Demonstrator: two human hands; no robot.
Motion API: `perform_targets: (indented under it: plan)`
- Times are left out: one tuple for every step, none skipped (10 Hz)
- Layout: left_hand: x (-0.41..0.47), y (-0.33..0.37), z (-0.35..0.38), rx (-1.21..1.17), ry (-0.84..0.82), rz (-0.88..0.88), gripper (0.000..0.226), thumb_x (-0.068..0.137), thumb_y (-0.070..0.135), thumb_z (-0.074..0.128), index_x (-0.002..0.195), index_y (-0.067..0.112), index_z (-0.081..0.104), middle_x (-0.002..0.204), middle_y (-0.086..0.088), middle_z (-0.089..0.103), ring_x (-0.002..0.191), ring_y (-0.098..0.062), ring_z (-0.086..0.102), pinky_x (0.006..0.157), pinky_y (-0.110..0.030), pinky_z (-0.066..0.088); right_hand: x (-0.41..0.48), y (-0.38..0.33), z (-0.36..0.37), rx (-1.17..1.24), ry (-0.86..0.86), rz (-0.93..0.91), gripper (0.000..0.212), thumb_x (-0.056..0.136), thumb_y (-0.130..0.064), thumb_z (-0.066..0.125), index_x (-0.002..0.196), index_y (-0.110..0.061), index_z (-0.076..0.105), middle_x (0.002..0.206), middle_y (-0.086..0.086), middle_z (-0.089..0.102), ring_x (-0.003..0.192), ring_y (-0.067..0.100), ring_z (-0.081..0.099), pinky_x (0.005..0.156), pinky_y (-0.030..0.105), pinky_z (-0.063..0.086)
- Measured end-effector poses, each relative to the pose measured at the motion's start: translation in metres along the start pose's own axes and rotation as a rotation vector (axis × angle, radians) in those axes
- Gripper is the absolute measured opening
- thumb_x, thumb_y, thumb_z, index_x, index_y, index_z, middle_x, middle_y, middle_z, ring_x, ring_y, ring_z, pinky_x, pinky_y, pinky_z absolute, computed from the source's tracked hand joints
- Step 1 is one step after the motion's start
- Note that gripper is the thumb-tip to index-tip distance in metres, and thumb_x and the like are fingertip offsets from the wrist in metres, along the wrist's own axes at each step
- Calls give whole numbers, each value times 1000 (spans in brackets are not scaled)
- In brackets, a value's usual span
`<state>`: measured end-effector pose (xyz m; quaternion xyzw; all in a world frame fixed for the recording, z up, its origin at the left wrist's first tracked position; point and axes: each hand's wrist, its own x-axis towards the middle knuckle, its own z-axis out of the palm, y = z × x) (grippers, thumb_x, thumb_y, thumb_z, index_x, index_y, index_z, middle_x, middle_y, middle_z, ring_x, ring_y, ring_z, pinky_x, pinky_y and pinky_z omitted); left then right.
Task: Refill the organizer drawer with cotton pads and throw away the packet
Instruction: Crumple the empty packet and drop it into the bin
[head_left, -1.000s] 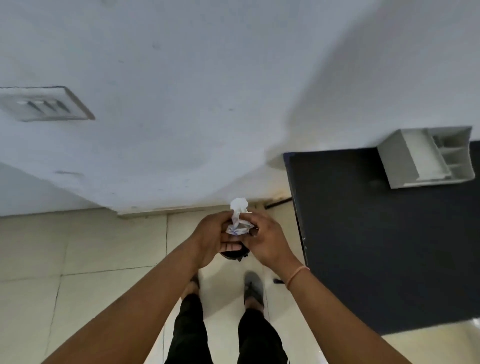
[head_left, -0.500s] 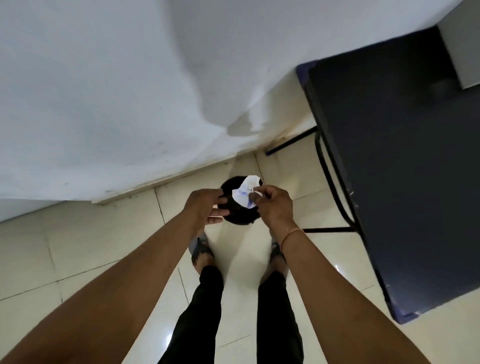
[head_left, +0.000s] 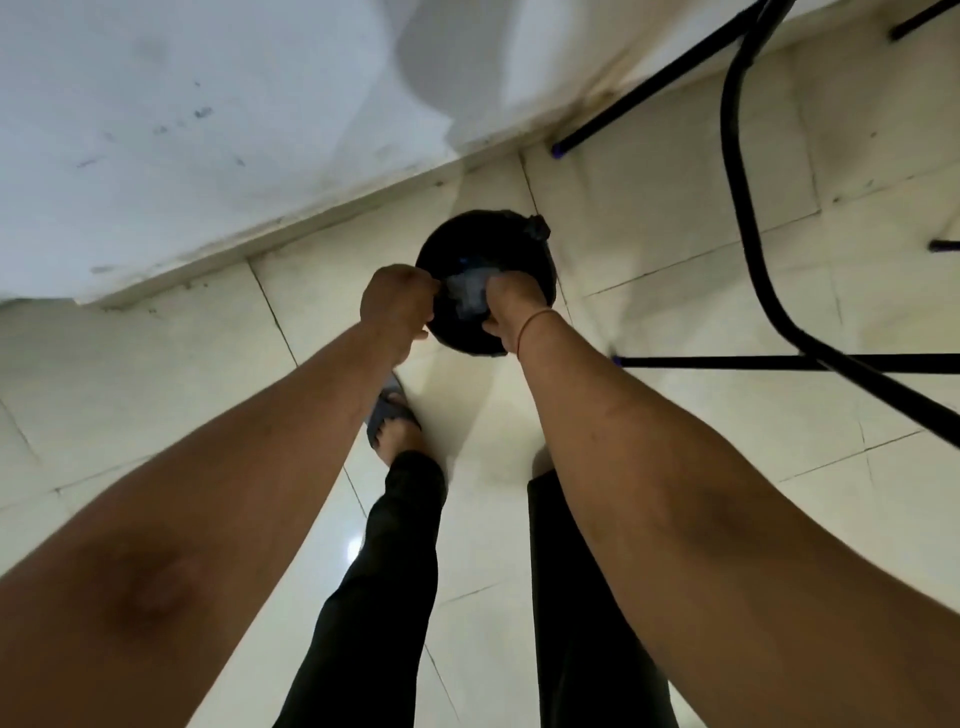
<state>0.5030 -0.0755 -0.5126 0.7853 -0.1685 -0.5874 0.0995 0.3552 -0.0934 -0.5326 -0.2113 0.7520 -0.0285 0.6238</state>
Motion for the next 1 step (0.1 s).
perform_targets:
  plan:
    - [1, -4, 0, 3, 65, 39, 7, 93, 22, 66, 97, 20, 71, 94, -11, 77, 95, -33, 79, 82, -51, 68, 4, 0, 2, 70, 57, -26, 42, 103, -22, 46, 137, 0, 60, 139, 21, 64, 127, 41, 62, 105, 51, 55]
